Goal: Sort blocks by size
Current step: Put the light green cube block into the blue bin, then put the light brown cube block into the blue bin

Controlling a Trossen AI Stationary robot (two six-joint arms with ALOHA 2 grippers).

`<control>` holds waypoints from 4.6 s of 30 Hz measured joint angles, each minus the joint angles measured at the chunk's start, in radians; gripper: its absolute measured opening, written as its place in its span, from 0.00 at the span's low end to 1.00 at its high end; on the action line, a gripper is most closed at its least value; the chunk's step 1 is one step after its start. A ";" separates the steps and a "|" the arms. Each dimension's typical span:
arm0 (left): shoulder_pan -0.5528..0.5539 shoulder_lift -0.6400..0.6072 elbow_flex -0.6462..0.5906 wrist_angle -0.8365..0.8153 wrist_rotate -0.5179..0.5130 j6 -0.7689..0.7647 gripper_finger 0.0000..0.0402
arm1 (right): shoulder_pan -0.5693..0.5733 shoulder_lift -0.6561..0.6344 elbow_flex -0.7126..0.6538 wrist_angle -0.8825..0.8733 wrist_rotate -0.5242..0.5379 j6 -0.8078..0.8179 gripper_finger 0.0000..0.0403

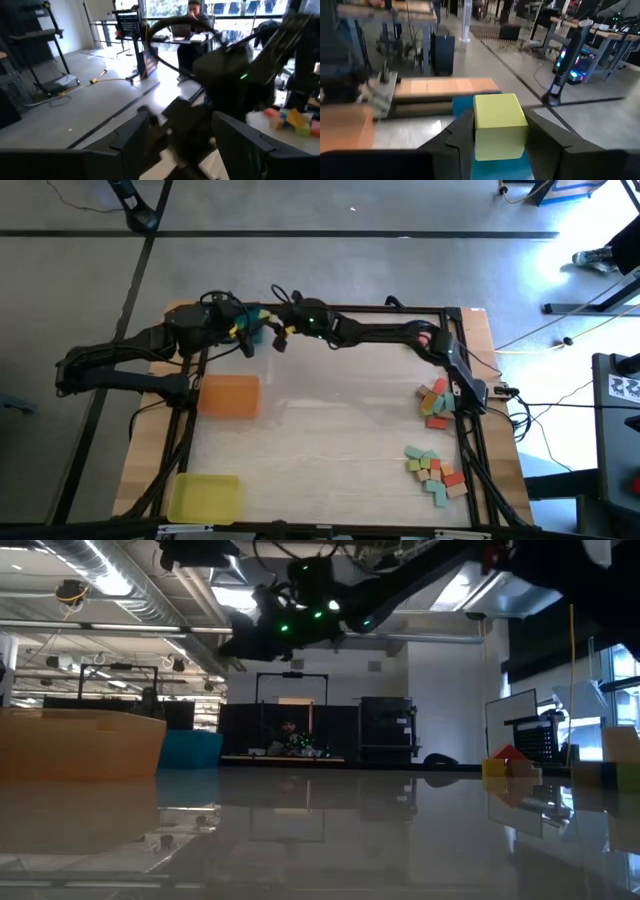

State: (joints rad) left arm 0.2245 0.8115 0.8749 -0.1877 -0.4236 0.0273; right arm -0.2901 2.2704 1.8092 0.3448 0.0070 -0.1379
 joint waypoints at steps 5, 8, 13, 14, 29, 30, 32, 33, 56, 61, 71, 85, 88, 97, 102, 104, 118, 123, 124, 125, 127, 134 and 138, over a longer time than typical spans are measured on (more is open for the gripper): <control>0.000 -0.011 0.000 0.006 0.000 0.000 0.51 | -0.014 0.108 0.143 -0.006 -0.002 0.032 0.35; 0.000 -0.011 0.000 0.006 0.000 -0.001 0.51 | -0.025 0.163 0.211 -0.001 -0.001 0.035 0.35; -0.002 -0.011 0.000 -0.015 0.000 -0.003 0.51 | -0.042 0.252 0.288 0.039 -0.001 0.088 0.35; -0.002 -0.011 0.000 -0.015 0.000 -0.004 0.51 | -0.046 0.270 0.297 0.067 -0.001 0.092 0.35; -0.002 -0.009 0.000 -0.013 0.000 -0.005 0.51 | -0.077 0.381 0.366 0.175 -0.013 0.142 0.36; -0.002 -0.009 0.000 -0.012 0.000 -0.005 0.51 | -0.077 0.381 0.366 0.179 -0.017 0.150 0.37; -0.002 -0.009 0.000 -0.012 0.000 -0.005 0.51 | -0.078 0.381 0.366 0.180 -0.018 0.158 0.41; -0.002 -0.009 0.000 -0.012 0.000 -0.005 0.51 | -0.078 0.381 0.366 0.178 -0.019 0.159 0.43; -0.003 -0.010 0.000 -0.024 0.001 -0.002 0.51 | -0.077 0.085 0.370 -0.559 -0.130 -0.080 0.56; -0.008 -0.020 0.000 -0.042 0.001 -0.004 0.51 | -0.084 -0.005 0.362 -0.927 -0.101 -0.161 0.56; -0.055 -0.018 0.000 -0.110 0.001 -0.021 0.51 | -0.069 -0.230 0.362 -1.503 -0.075 -0.170 0.56; -0.174 0.027 0.000 -0.147 0.001 -0.083 0.51 | 0.073 -0.454 0.328 -1.906 0.039 0.048 0.56; -0.203 0.065 0.000 -0.143 0.001 -0.083 0.51 | 0.112 -0.529 0.255 -1.909 0.076 0.085 0.56; -0.254 0.160 0.000 -0.072 0.000 -0.065 0.51 | 0.147 -0.823 -0.159 -1.812 0.145 0.253 0.56; -0.268 0.200 0.000 -0.057 0.000 -0.052 0.51 | 0.147 -0.944 -0.388 -1.799 0.133 0.420 0.56; -0.272 0.211 0.000 -0.061 0.000 -0.052 0.51 | 0.147 -0.983 -0.472 -1.786 0.134 0.479 0.56; -0.280 0.225 0.000 -0.133 0.000 -0.025 0.51 | 0.138 -0.963 -0.869 -1.660 0.130 0.607 0.56; -0.281 0.225 0.000 -0.191 0.001 -0.029 0.51 | 0.099 -0.963 -0.954 -1.572 0.065 0.606 0.56; -0.284 0.224 0.000 -0.199 0.001 -0.031 0.51 | 0.088 -0.963 -0.968 -1.561 0.059 0.605 0.56; -0.287 0.224 0.000 -0.205 0.000 -0.031 0.51 | 0.078 -0.964 -0.980 -1.551 0.060 0.605 0.56; -0.299 0.224 0.000 -0.204 0.000 -0.026 0.51 | 0.058 -0.963 -0.998 -1.543 0.060 0.605 0.56; -0.330 0.198 0.000 -0.241 0.001 -0.019 0.51 | 0.018 -0.964 -1.042 -1.507 0.037 0.596 0.56; -0.337 0.147 -0.072 -0.191 0.001 -0.021 0.51 | 0.014 -0.963 -1.076 -1.478 0.017 0.593 0.56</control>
State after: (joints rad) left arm -0.1121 0.9580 0.8030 -0.3791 -0.4227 0.0058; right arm -0.2765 1.3071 0.7329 -1.1337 0.0237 0.4554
